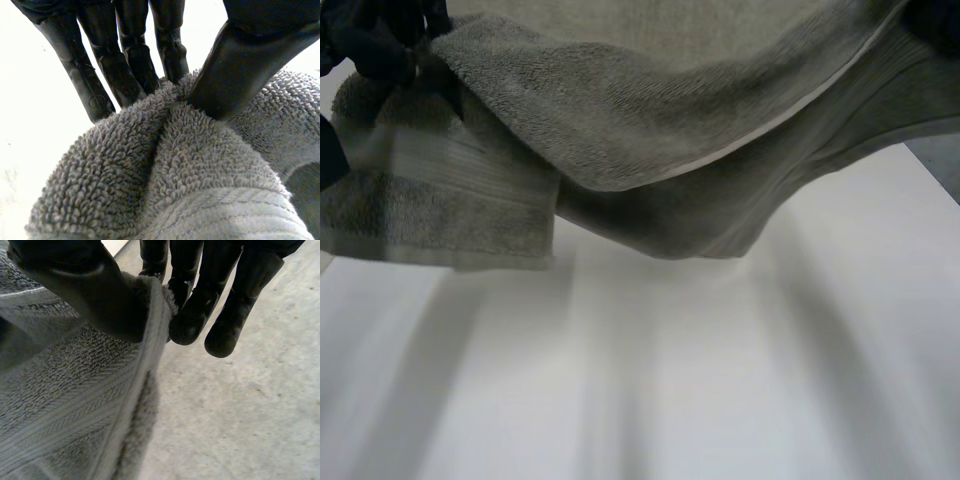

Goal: Fold the towel.

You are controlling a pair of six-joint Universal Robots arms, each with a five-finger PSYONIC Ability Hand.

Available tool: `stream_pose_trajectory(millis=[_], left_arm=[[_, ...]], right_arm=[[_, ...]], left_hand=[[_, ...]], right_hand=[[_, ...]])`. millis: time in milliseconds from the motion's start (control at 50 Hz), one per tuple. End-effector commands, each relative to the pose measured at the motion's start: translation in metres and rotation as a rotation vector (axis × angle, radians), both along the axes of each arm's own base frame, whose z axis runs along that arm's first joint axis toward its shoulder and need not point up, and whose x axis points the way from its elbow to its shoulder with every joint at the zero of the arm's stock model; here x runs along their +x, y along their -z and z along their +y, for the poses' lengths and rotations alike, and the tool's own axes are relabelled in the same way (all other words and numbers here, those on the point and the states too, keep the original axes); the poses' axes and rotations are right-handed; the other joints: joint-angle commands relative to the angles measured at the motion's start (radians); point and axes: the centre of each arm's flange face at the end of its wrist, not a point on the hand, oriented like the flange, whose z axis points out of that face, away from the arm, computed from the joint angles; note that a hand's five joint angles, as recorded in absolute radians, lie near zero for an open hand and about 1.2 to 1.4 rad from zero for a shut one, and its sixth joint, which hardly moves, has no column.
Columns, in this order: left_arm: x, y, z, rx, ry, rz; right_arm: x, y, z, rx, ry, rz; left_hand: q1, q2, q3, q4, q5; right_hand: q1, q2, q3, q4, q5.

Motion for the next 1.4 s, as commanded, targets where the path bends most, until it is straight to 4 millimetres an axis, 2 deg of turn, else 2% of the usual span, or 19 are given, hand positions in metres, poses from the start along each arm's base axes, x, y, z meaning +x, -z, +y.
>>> stream_pose_trajectory(millis=[20,160,200,220,300,320,360,420,560,600,620,640,660,700,860,1020,1120,1220,1400], left_arm=[[-0.002,0.018,0.014,0.214,0.07,0.016],[-0.002,0.054,0.003,0.343,0.109,0.005],[0.001,0.087,-0.027,0.438,0.081,-0.004],[0.001,0.087,-0.027,0.438,0.081,-0.004],[-0.004,0.147,-0.057,0.618,0.069,-0.047],[-0.004,0.147,-0.058,0.619,0.069,-0.048],[-0.007,0.189,-0.077,0.74,0.057,-0.068],[-0.01,0.224,-0.099,0.79,0.047,-0.078],[0.001,0.255,-0.145,0.708,-0.067,-0.067],[0.007,0.255,-0.154,0.668,-0.104,-0.06],[0.01,0.253,-0.16,0.635,-0.13,-0.053],[0.01,0.253,-0.16,0.634,-0.13,-0.053],[0.012,0.251,-0.163,0.611,-0.146,-0.051],[0.013,0.248,-0.164,0.599,-0.155,-0.05],[0.012,0.212,-0.133,0.55,-0.145,-0.045],[0.0,0.192,-0.056,0.526,-0.05,-0.099],[-0.014,0.215,0.002,0.535,0.067,-0.304],[-0.021,0.236,0.028,0.545,0.139,-0.401],[-0.036,0.266,0.025,0.483,0.123,-0.423]], right_arm=[[-0.006,-0.004,-0.003,0.027,0.02,0.03],[0.0,0.034,-0.02,0.104,0.024,0.187],[0.003,0.045,-0.028,0.136,0.016,0.209],[0.01,0.059,-0.037,0.185,-0.008,0.227],[0.048,0.11,-0.049,0.326,-0.103,0.291],[0.048,0.11,-0.049,0.326,-0.103,0.292],[0.061,0.126,-0.052,0.356,-0.11,0.318],[0.079,0.154,-0.061,0.372,-0.077,0.353],[0.097,0.206,-0.088,0.34,0.027,0.385],[0.099,0.212,-0.09,0.341,0.031,0.389],[0.101,0.215,-0.088,0.34,0.027,0.391],[0.101,0.215,-0.088,0.34,0.027,0.391],[0.102,0.219,-0.087,0.344,0.019,0.394],[0.102,0.221,-0.086,0.35,0.018,0.394],[0.095,0.235,-0.084,0.362,0.03,0.388],[0.091,0.249,-0.08,0.39,0.032,0.399],[0.09,0.255,-0.077,0.395,0.031,0.4],[0.089,0.262,-0.075,0.402,0.028,0.403],[0.088,0.271,-0.07,0.412,0.022,0.417]], left_hand=[[0.106,0.084,0.074,0.034,0.145],[0.106,0.084,0.074,0.034,0.145],[0.106,0.084,0.074,0.034,0.145],[0.106,0.084,0.074,0.034,0.145],[0.106,0.084,0.074,0.034,0.145],[0.106,0.084,0.074,0.034,0.145],[0.106,0.084,0.074,0.034,0.145],[0.106,0.084,0.074,0.034,0.145],[0.106,0.084,0.074,0.034,0.145],[-0.079,-0.101,-0.11,-0.151,-0.039],[-0.553,-0.574,-0.584,-0.625,-0.513],[-0.557,-0.579,-0.589,-0.63,-0.518],[-0.906,-0.928,-0.938,-0.978,-0.867],[-1.007,-1.028,-1.038,-1.079,-0.967],[-1.051,-1.072,-1.082,-1.123,-1.011],[-1.024,-1.046,-1.056,-1.096,-0.985],[-0.995,-1.017,-1.026,-1.067,-0.955],[-1.001,-1.023,-1.032,-1.073,-0.961],[-0.995,-1.017,-1.026,-1.067,-0.955]], right_hand=[[0.062,0.077,0.055,0.055,0.055],[0.062,0.077,0.055,0.055,0.055],[0.062,0.077,0.055,0.055,0.055],[0.062,0.077,0.055,0.055,0.055],[0.062,0.077,0.055,0.055,0.055],[0.062,0.077,0.055,0.055,0.055],[0.062,0.077,0.055,0.055,0.055],[0.062,0.077,0.055,0.055,0.055],[0.062,0.077,0.055,0.055,0.055],[0.062,0.077,0.055,0.055,0.055],[0.062,0.077,0.055,0.055,0.055],[0.062,0.077,0.055,0.055,0.055],[0.062,0.077,0.055,0.055,0.055],[0.062,0.077,0.055,0.055,0.055],[0.062,0.077,0.055,0.055,0.055],[0.062,0.077,0.055,0.055,0.055],[0.062,0.077,0.055,0.055,0.055],[0.062,0.077,0.055,0.055,0.055],[0.062,0.077,0.055,0.055,0.055]])
